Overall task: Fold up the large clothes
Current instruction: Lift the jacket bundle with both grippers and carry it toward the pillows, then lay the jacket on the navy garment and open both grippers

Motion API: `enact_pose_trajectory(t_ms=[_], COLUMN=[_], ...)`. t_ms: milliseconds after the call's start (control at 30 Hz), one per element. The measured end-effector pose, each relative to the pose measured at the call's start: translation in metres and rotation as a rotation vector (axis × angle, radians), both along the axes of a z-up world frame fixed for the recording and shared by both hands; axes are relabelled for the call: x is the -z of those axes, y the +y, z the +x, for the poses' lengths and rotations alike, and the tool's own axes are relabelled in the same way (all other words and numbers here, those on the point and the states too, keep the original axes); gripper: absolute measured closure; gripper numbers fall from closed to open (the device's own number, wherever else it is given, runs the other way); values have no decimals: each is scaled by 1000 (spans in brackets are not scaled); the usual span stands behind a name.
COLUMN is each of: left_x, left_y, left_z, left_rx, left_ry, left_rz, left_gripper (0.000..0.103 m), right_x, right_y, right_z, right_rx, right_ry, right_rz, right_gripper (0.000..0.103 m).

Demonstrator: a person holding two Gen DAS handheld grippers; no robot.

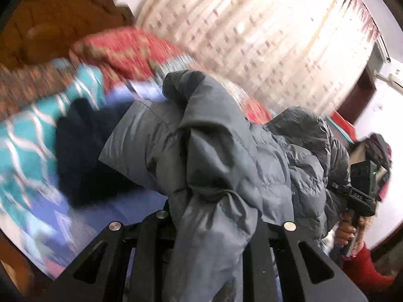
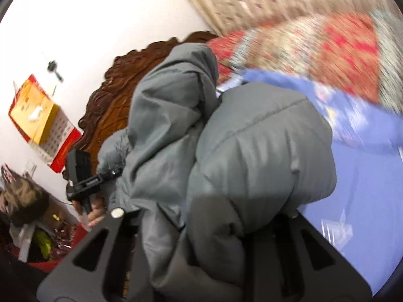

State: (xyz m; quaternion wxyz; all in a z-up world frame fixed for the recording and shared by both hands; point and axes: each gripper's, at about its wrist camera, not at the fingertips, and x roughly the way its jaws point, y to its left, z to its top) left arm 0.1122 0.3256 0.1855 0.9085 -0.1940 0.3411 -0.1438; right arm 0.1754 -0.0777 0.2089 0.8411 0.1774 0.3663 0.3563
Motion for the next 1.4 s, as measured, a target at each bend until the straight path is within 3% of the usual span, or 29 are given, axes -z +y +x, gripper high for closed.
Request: enact_pose_trajectory(t_ms=[67,200,300,400,467,533,600,633,700,867,1000,1100,1200,1267,1333,1400], left_x=[-20,-27,-9,25,60,95,130,144,152,138,106,72,47,35,28,27], left_y=[21,69,97,116,126,132,136,138,138,136,151,162,179,185,175,148], left_z=[22,71,115,156,186,210,227,233,234,230,201,159,122,96,70,46], left_rx=[-73,-202,-282,-335,-375,-422,-482,-492,-492,-502,-587,-719,-817,-854,-841,-802], left_ry=[-41,-64,-50,11,87,174,260,274,241,225,143,29,-29,-39,-45,-46], left_rz=[32,52,49,43,54,123,201,228,262,304,201,125,12,-63,-56,7], left_gripper=[61,61,61,61,60,58,51,43,37,31,30,23,20,20,20,20], right_x=[-15,-23,-8,29,61,99,136,148,171,156,114,84,64,62,70,84], right_y=[32,95,140,179,194,203,201,198,186,145,118,112,121,126,132,137], right_z=[39,126,191,256,286,318,337,345,359,359,325,289,250,212,167,123], right_rx=[-3,15,35,79,144,244,299,314,333,417,488,495,437,358,268,203], right_ry=[-38,-93,-114,-72,-46,-5,54,75,128,106,32,-55,-103,-85,-49,-23], right_rz=[-25,-70,-131,-222,-312,-404,-456,-470,-442,-348,-272,-290,-324,-319,-312,-324], right_gripper=[85,85,85,83,75,39,24,19,13,13,13,13,13,13,13,13])
